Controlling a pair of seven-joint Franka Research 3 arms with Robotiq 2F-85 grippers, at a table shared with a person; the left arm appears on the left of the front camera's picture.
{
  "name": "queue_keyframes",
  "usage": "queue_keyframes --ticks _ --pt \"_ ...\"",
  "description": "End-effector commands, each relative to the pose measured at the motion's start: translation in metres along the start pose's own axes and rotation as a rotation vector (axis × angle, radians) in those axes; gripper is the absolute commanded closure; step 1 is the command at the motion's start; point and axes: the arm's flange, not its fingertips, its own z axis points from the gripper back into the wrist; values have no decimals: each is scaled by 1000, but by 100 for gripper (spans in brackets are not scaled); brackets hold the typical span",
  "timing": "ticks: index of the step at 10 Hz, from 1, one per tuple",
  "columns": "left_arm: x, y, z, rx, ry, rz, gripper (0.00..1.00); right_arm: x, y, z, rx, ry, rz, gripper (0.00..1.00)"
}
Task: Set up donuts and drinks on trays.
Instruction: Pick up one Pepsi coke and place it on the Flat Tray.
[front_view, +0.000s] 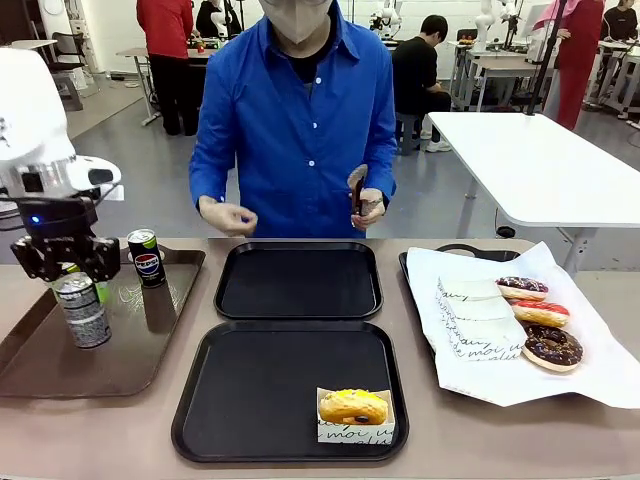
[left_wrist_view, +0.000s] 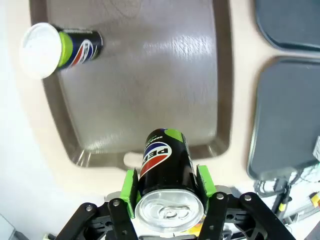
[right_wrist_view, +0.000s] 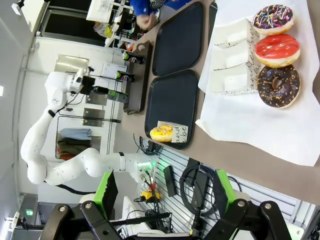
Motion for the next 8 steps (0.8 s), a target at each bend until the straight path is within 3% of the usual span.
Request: queue_keyframes --ticks 1,3,7,8 --pt "-28 -3 35 -11 -17 -60 100 -1 0 1 20 -9 18 0" --pt "-35 5 39 -38 -3 -6 100 -1 0 1 20 -9 18 0" --pt "-31 -5 35 5 -6 -35 100 -1 0 1 20 -9 18 0" --pt "-35 -4 35 4 8 -32 41 -1 0 1 20 -9 18 0"
